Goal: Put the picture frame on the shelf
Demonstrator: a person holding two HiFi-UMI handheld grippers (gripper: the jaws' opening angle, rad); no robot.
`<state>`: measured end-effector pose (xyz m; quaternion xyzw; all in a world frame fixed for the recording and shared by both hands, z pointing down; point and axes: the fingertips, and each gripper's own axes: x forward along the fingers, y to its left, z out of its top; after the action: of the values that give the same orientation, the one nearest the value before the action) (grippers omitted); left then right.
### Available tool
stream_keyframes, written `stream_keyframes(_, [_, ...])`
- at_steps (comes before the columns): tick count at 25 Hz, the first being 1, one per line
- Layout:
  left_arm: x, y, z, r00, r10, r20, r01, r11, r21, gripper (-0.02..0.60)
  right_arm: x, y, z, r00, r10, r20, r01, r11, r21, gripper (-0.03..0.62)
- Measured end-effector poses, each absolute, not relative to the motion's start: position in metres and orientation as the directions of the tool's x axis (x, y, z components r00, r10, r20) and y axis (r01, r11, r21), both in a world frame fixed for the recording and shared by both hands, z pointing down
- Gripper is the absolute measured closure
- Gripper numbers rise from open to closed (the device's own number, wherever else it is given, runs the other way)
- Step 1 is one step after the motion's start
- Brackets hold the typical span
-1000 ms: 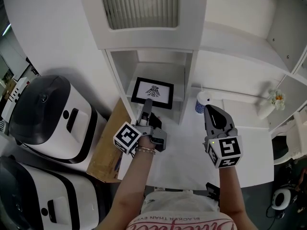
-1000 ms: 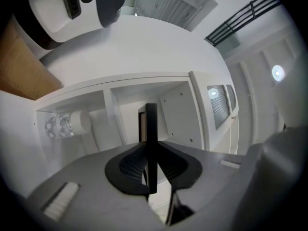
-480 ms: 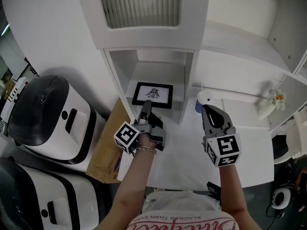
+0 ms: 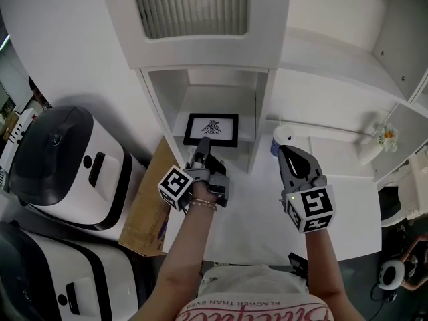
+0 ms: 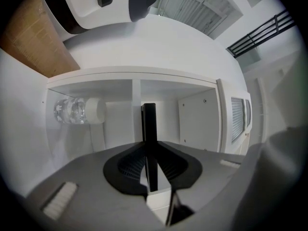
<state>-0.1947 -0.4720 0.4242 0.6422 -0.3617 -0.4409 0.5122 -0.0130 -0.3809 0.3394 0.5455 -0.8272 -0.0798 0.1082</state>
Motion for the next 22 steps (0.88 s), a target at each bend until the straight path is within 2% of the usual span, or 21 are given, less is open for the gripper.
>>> stream_keyframes(3, [-0.194, -0.477, 0.426, 0.354, -0.921, -0.163, -0.028, -0.185, 0.982, 0.509, -0.013, -0.382, 0.34, -0.382, -0.919, 0.094, -0.885, 0.393, 0.251, 0.586])
stream_keyframes(14, [-0.193, -0.492, 0.434, 0.376, -0.923, -0.087, -0.067, -0.121, 0.99, 0.428, -0.018, -0.387, 0.341, -0.388, -0.916, 0.099, -0.881, 0.4, 0.252, 0.586])
stream_keyframes(22, [-0.192, -0.506, 0.436, 0.373, -0.924, -0.078, -0.07, -0.112, 0.991, 0.42, -0.02, -0.395, 0.343, -0.389, -0.916, 0.102, -0.88, 0.402, 0.255, 0.586])
